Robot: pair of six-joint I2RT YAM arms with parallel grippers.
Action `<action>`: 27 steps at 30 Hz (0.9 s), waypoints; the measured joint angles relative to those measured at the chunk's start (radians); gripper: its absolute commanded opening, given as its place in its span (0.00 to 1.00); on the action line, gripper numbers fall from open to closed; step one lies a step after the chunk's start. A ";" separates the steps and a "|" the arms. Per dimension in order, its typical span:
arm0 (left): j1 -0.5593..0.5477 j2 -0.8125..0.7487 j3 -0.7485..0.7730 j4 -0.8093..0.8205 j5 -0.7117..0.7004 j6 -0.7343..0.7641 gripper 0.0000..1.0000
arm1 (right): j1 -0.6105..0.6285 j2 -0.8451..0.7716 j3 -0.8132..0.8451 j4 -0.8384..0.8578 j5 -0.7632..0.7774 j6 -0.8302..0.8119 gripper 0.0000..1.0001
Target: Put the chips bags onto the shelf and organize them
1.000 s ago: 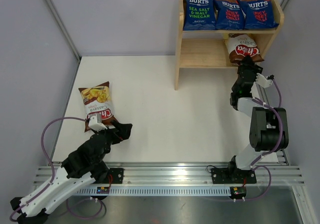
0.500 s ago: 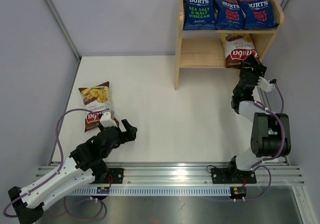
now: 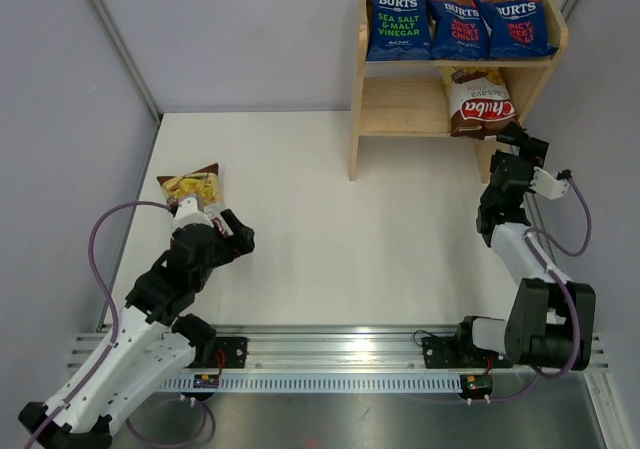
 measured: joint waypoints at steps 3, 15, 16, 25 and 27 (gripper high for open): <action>0.150 0.063 0.064 -0.005 0.078 0.034 0.99 | -0.010 -0.119 0.000 -0.132 -0.049 -0.028 0.99; 0.636 0.286 0.178 -0.002 0.264 0.092 0.99 | -0.028 -0.384 0.096 -0.582 -0.569 -0.443 0.99; 0.668 0.302 0.179 -0.001 0.276 0.098 0.99 | -0.026 -0.375 0.117 -0.613 -0.630 -0.487 0.99; 0.960 0.444 0.182 0.059 0.455 0.201 0.99 | 0.202 -0.354 0.171 -0.850 -0.910 -0.805 0.99; 0.985 0.508 0.185 0.091 0.496 0.224 0.99 | 0.269 -0.344 0.184 -0.883 -0.975 -0.853 0.99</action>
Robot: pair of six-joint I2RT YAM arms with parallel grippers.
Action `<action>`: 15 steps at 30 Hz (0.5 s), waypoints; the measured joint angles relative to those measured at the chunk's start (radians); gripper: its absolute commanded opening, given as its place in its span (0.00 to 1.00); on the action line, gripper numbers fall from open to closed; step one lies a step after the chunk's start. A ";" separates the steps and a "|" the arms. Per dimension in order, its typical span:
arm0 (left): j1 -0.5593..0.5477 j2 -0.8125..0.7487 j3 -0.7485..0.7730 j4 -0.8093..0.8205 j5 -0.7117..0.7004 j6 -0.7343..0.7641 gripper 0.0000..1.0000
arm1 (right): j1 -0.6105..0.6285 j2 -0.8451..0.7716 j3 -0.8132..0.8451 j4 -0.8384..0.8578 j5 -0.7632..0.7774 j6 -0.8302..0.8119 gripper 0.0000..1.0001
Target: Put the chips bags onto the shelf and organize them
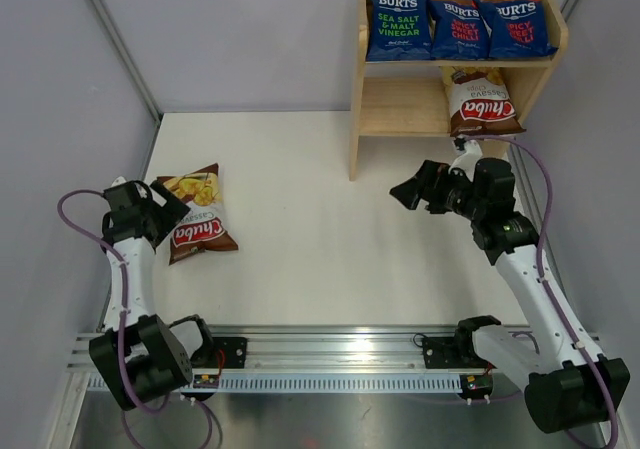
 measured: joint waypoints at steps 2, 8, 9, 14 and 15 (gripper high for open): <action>0.034 0.064 0.000 0.027 0.036 0.016 0.99 | 0.048 0.011 0.011 -0.020 -0.061 -0.035 1.00; 0.105 0.172 0.002 0.120 0.105 0.041 0.99 | 0.138 0.018 0.014 -0.016 -0.221 -0.076 0.99; 0.105 0.190 0.012 0.120 0.100 0.048 0.99 | 0.143 0.017 0.013 -0.010 -0.237 -0.077 1.00; 0.105 0.326 0.114 0.135 0.073 0.106 0.99 | 0.148 0.006 -0.012 0.040 -0.317 -0.074 0.99; 0.106 0.354 0.133 0.139 0.077 0.118 0.99 | 0.149 0.002 -0.020 0.052 -0.332 -0.072 0.99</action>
